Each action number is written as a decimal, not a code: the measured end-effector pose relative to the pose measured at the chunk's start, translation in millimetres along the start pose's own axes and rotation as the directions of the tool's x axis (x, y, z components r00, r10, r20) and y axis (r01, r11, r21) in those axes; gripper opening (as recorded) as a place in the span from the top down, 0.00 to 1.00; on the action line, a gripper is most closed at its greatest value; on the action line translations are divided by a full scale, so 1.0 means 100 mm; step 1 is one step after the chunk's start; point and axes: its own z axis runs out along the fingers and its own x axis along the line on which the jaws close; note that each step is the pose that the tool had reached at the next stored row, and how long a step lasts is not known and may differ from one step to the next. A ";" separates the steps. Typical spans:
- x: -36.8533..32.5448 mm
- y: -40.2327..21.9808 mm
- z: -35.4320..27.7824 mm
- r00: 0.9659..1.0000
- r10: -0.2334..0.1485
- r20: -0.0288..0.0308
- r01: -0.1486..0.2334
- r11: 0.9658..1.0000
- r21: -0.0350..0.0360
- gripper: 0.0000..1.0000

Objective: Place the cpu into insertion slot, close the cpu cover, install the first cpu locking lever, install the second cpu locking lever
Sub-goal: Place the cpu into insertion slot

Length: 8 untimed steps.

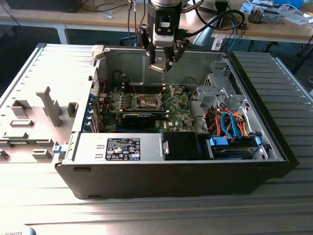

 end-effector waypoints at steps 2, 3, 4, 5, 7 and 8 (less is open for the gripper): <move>0.000 0.000 0.000 1.000 0.001 0.000 -0.001 1.000 0.000 0.46; 0.000 0.000 0.000 1.000 0.002 0.000 -0.002 1.000 0.000 0.46; 0.000 0.000 0.000 1.000 0.002 0.000 -0.002 1.000 0.000 0.46; 0.000 0.000 0.001 1.000 0.003 0.000 -0.003 1.000 0.000 0.46; 0.000 0.000 0.001 1.000 0.005 0.000 -0.005 1.000 0.000 0.46; 0.000 0.000 0.001 1.000 0.006 0.000 -0.006 1.000 0.000 0.46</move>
